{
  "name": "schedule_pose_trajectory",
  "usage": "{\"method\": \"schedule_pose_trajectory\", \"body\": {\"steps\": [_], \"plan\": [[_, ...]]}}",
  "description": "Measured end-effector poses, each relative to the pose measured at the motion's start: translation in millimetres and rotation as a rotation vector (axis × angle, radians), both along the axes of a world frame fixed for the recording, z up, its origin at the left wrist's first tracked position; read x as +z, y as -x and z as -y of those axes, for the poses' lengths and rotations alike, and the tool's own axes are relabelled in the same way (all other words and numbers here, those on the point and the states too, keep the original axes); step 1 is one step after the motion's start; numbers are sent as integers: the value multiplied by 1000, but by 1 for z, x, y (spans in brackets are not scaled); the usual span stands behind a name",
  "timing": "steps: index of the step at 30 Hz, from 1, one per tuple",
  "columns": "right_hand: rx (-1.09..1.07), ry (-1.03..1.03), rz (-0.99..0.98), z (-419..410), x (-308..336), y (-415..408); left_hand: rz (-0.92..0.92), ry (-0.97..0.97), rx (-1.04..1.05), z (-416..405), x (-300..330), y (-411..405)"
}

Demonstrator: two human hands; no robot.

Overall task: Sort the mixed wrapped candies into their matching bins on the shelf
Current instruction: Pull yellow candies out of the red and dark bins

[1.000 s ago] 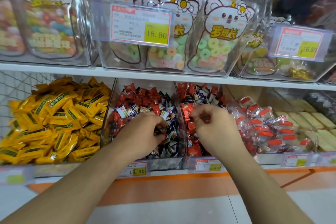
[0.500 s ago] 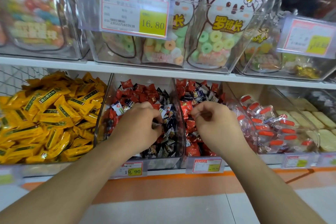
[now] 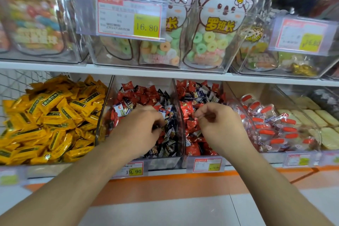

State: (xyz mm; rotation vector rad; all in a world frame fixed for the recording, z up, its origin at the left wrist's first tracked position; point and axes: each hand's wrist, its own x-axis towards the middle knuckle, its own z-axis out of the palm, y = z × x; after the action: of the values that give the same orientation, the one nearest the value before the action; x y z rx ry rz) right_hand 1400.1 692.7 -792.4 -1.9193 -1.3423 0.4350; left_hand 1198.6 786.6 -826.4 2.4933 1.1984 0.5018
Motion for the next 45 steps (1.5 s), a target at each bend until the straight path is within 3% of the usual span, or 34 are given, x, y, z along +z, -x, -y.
{"method": "schedule_pose_trajectory", "body": {"steps": [3,20,27,36,45], "plan": [[0,-3,-1,0,0,0,-36,157,-50,0,-9,-7],[4,20,51,-1,-4,1,-203,71,7,-9,-14,-7],[17,30,61,-2,-4,2,-74,101,19,-8,-19,-4],[25,2,84,-3,-2,4,328,257,133,-10,7,6],[244,-65,122,-1,4,24,614,372,127,12,28,1]]}}
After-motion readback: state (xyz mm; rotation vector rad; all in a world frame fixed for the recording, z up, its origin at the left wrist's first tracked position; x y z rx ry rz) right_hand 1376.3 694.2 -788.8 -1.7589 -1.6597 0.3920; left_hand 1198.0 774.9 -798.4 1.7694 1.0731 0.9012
